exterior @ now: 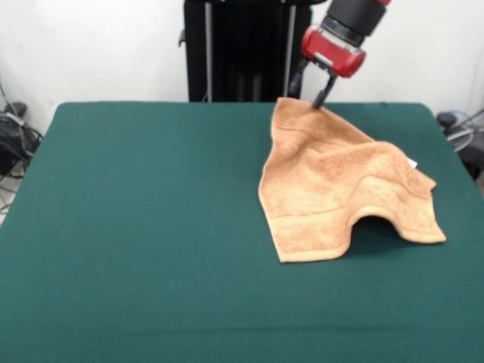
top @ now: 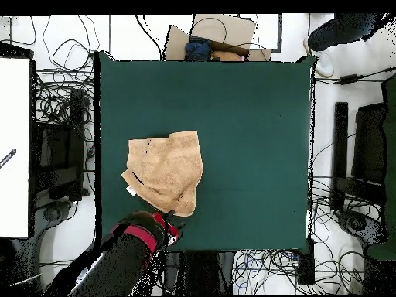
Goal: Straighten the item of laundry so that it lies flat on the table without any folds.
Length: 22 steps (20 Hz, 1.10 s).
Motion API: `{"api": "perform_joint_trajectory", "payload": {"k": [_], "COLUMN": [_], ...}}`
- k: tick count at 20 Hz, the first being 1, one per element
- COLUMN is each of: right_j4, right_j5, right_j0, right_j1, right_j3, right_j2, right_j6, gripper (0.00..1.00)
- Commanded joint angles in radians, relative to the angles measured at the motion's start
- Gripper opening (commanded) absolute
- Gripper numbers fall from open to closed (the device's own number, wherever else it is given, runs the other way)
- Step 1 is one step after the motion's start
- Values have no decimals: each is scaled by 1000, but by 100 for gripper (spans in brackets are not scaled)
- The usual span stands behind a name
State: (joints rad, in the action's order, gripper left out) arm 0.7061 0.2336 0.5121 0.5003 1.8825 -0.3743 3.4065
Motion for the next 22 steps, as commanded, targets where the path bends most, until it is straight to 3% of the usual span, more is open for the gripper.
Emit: {"api": "perform_joint_trajectory", "payload": {"k": [1, 13, 22], "right_j4": [-90, -192, -304], "right_j5": [-100, -221, -394], "right_j0": [14, 60, 68], "right_j1": [-60, -188, -266], "right_j3": [-16, -70, -96], "right_j2": [-18, -91, -137], "right_j6": [127, 119, 90], "gripper": [100, 100, 100]}}
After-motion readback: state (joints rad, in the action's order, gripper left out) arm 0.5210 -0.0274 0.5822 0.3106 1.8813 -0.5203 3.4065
